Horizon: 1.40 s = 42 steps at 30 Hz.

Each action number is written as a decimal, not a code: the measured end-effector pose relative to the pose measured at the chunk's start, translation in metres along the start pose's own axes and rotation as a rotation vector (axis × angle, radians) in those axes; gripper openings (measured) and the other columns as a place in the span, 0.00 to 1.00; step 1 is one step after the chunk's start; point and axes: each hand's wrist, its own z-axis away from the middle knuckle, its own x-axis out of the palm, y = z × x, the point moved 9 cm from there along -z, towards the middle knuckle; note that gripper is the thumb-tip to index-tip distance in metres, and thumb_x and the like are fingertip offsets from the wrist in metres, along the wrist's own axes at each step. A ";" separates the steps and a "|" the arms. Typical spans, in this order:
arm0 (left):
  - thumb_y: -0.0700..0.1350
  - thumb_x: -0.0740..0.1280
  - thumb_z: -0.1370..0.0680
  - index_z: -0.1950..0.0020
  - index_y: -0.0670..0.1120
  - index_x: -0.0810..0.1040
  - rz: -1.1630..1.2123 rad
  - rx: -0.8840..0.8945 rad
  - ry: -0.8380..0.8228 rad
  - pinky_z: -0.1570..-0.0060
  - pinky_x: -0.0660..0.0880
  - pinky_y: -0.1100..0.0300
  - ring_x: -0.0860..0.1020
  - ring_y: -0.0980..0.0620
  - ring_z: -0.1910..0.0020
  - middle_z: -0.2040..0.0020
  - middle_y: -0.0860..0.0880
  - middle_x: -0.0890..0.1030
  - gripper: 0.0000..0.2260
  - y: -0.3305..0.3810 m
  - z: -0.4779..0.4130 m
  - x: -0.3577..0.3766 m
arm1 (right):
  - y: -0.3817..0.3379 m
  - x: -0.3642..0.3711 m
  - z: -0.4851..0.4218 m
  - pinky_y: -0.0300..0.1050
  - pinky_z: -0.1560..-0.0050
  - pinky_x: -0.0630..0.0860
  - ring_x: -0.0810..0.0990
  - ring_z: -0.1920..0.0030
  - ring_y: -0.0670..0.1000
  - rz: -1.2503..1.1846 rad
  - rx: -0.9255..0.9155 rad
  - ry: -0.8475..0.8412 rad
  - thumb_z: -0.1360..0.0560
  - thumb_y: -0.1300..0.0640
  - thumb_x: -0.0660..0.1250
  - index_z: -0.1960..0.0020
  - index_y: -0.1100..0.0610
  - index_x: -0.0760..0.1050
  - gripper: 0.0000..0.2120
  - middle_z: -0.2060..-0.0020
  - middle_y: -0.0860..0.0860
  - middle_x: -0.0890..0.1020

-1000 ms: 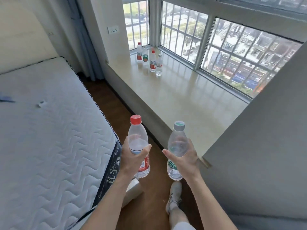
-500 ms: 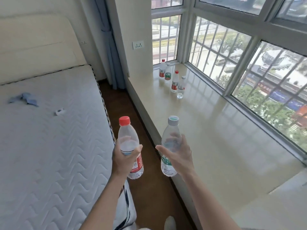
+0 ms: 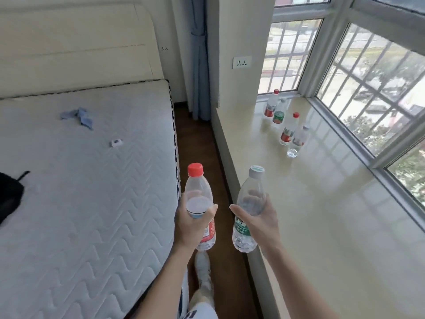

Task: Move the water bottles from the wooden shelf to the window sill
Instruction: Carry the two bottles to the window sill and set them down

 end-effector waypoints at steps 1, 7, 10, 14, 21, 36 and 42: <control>0.52 0.76 0.30 0.46 0.67 0.66 0.005 -0.007 0.006 0.57 0.66 0.76 0.76 0.61 0.50 0.49 0.65 0.73 0.22 -0.002 -0.012 0.000 | -0.001 0.007 -0.013 0.58 0.46 0.82 0.84 0.51 0.46 0.005 -0.003 -0.011 0.42 0.36 0.80 0.49 0.40 0.74 0.26 0.54 0.45 0.84; 0.48 0.77 0.29 0.47 0.65 0.66 0.017 -0.030 0.048 0.60 0.65 0.83 0.74 0.71 0.52 0.50 0.69 0.70 0.24 0.002 -0.114 -0.012 | -0.035 0.066 -0.105 0.56 0.46 0.83 0.84 0.52 0.44 0.034 -0.065 -0.059 0.37 0.44 0.81 0.45 0.43 0.75 0.25 0.53 0.44 0.84; 0.56 0.74 0.34 0.46 0.66 0.66 0.048 -0.023 0.045 0.55 0.63 0.79 0.75 0.66 0.51 0.49 0.68 0.71 0.23 0.013 -0.179 -0.019 | -0.060 0.100 -0.159 0.54 0.45 0.83 0.84 0.51 0.44 0.050 -0.091 -0.076 0.36 0.46 0.82 0.44 0.44 0.75 0.25 0.53 0.43 0.84; 0.58 0.72 0.35 0.44 0.65 0.66 0.048 0.016 0.044 0.53 0.64 0.77 0.74 0.65 0.51 0.49 0.69 0.70 0.23 0.026 -0.260 -0.028 | -0.092 0.138 -0.228 0.57 0.45 0.82 0.83 0.49 0.46 0.122 -0.135 -0.078 0.38 0.39 0.81 0.41 0.45 0.73 0.30 0.50 0.45 0.83; 0.57 0.74 0.34 0.43 0.64 0.66 0.053 -0.005 -0.038 0.54 0.68 0.72 0.76 0.61 0.50 0.49 0.66 0.72 0.24 0.026 -0.364 -0.013 | -0.109 0.162 -0.320 0.58 0.43 0.81 0.83 0.46 0.46 0.104 -0.108 -0.032 0.38 0.40 0.81 0.38 0.44 0.72 0.33 0.47 0.45 0.83; 0.51 0.77 0.30 0.45 0.67 0.68 0.008 0.017 -0.257 0.54 0.70 0.71 0.76 0.66 0.48 0.47 0.61 0.77 0.23 0.043 -0.595 0.090 | -0.122 0.167 -0.549 0.54 0.43 0.81 0.83 0.45 0.50 0.022 -0.080 0.185 0.41 0.38 0.79 0.39 0.48 0.74 0.34 0.47 0.48 0.84; 0.50 0.78 0.31 0.42 0.62 0.70 -0.035 0.039 -0.371 0.58 0.73 0.73 0.77 0.64 0.47 0.48 0.59 0.78 0.23 0.077 -0.702 0.162 | -0.129 0.143 -0.662 0.57 0.44 0.81 0.83 0.47 0.49 0.004 -0.037 0.251 0.41 0.37 0.79 0.39 0.48 0.73 0.35 0.49 0.47 0.83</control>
